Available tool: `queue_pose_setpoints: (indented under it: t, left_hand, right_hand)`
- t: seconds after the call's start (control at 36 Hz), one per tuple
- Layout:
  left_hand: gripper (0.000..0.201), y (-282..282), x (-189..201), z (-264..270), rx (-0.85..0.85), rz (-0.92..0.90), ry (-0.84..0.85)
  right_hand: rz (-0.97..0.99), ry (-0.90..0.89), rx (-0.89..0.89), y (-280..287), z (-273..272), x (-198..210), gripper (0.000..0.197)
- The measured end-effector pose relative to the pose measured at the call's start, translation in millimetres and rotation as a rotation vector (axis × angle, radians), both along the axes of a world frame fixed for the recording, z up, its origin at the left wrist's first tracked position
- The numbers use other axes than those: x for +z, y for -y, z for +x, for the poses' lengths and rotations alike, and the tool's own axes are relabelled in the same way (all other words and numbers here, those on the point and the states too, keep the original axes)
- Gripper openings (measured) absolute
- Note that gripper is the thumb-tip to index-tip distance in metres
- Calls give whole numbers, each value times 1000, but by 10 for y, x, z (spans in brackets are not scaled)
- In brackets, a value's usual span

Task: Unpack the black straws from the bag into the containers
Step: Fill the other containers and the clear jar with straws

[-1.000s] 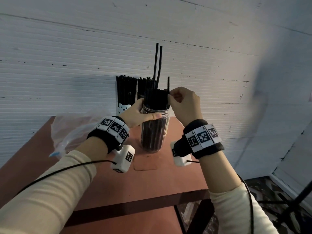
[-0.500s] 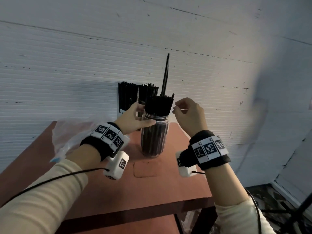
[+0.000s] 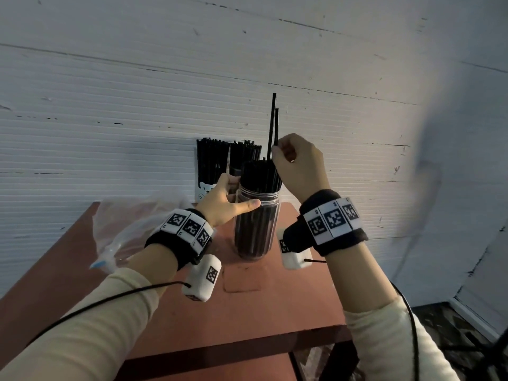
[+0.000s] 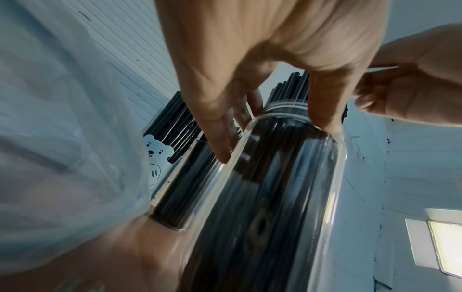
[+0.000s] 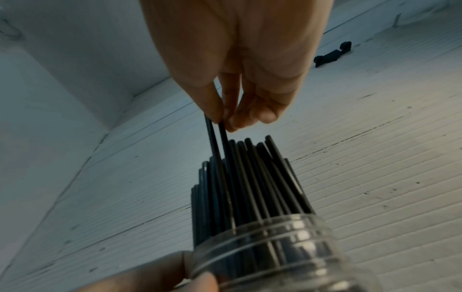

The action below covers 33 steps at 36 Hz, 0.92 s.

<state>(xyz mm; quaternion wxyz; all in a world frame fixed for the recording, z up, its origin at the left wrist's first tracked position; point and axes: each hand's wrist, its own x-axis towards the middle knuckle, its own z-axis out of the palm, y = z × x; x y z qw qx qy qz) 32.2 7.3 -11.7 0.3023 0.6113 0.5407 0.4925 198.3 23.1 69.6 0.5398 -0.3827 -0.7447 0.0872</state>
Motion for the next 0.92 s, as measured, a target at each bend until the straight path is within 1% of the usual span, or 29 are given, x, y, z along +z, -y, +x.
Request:
queue_pose_setpoints:
  t: [0.06, 0.11, 0.22, 0.31, 0.33, 0.44, 0.56, 0.61, 0.67, 0.78, 0.92]
  left_hand:
    - [73, -16, -15, 0, 10, 11, -7]
    - [73, -28, -20, -7, 13, 15, -19]
    - [67, -48, -18, -23, -1, 19, -40]
    - [71, -54, -17, -33, 3, 24, -58]
    - [72, -60, -22, -38, 3, 22, -53]
    - [81, -54, -26, -39, -8, 10, -33]
    - [93, -55, -30, -39, -4, 13, -39]
    - [95, -53, -34, -39, -8, 18, -40]
    - [96, -57, -38, -42, -9, 18, -39]
    - [88, -53, -34, -40, -9, 15, -37]
    - [71, -73, -45, -38, -5, 18, -24]
  right_hand:
    - [-23, 34, -11, 10, 15, -107, 10]
    - [-4, 7, -8, 17, 31, -186, 9]
    - [32, 10, -17, 21, 28, -134, 5]
    - [59, -45, 5, 15, -2, 3, 20]
    - [71, -63, 11, 12, -13, 44, 21]
    - [87, -79, 7, 4, -26, 74, 12]
    - [42, -75, 25, 6, 0, -43, 14]
    - [22, -85, 37, 9, 10, -77, 16]
    - [4, -99, 55, 11, 12, -79, 13]
    - [3, -79, 50, 38, -5, -46, 6]
    - [71, -87, -10, 103, -15, -137, 6]
